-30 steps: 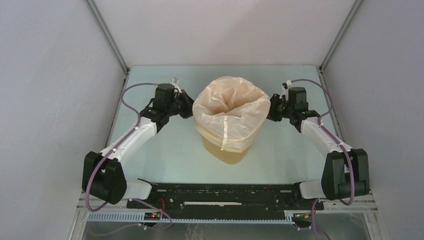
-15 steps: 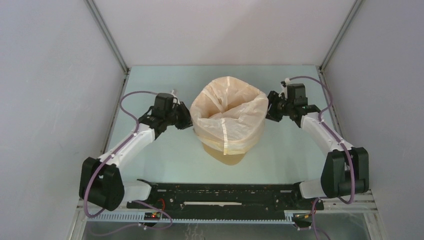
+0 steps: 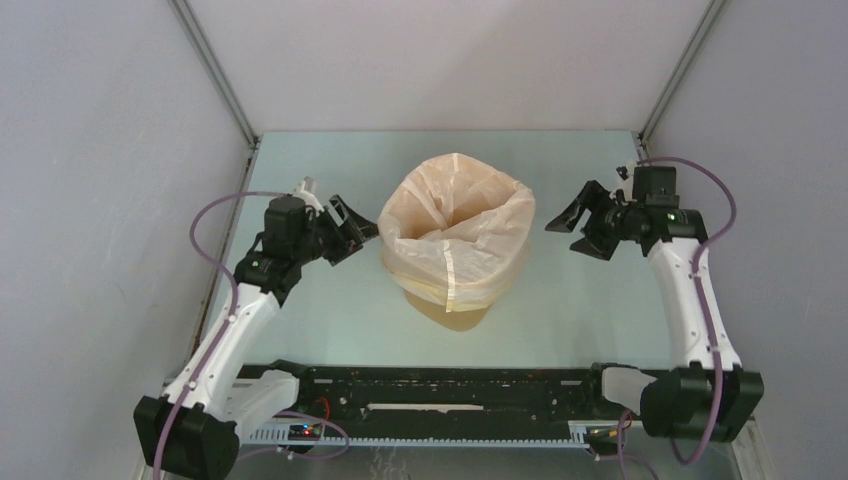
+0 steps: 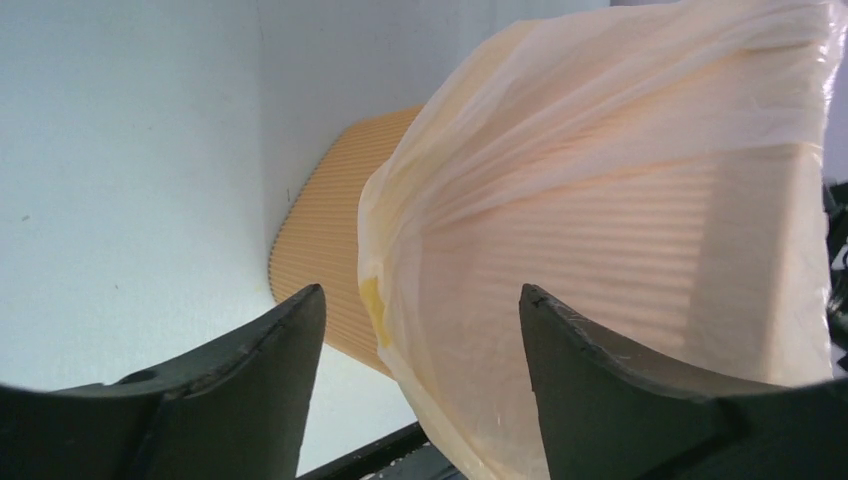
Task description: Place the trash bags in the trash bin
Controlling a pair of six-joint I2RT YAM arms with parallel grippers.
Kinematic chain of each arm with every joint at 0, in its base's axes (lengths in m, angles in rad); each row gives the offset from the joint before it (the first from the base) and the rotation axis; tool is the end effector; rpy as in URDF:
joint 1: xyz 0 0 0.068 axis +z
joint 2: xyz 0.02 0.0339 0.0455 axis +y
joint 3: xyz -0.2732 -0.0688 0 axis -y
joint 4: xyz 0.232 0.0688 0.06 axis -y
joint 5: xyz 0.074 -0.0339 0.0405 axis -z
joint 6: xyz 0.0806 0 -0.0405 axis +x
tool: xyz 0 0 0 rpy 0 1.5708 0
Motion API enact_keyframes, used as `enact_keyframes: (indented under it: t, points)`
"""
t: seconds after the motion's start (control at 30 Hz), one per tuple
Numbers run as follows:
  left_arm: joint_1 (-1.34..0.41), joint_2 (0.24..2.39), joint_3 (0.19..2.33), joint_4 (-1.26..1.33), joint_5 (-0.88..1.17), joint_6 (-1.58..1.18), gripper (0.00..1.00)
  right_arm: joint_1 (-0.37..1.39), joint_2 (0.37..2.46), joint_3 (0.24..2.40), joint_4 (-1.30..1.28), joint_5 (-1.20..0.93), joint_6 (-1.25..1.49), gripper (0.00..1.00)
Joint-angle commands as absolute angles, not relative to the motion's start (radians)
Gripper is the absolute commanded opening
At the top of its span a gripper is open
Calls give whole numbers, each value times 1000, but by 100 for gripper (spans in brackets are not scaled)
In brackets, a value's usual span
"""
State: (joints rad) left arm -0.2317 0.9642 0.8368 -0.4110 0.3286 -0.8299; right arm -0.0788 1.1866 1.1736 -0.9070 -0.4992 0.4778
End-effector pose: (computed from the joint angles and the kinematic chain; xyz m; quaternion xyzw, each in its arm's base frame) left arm 0.2189 -0.0784 0.2909 -0.1757 0.8437 -0.3692 0.3479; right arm 0.2404 0.0197 0.3086 0.1763 0.9045 0.2908 0.2572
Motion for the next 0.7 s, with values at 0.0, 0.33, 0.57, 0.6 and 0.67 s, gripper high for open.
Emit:
enact_keyframes:
  t: [0.0, 0.33, 0.57, 0.6, 0.67]
  points:
    - [-224, 890, 761, -421, 386, -947, 81, -70, 1021, 1196, -1103, -598, 347, 83]
    - [-226, 649, 638, -443, 391, -1072, 85, 251, 617, 834, -667, -841, 599, 87]
    - [-257, 623, 601, -434, 432, -1063, 88, 576, 581, 695, -393, -531, 612, 99]
    - [-263, 618, 598, -435, 429, -1069, 89, 618, 592, 694, -378, -452, 611, 100]
    - [-275, 608, 589, -435, 422, -1081, 88, 708, 609, 685, -324, -258, 612, 100]
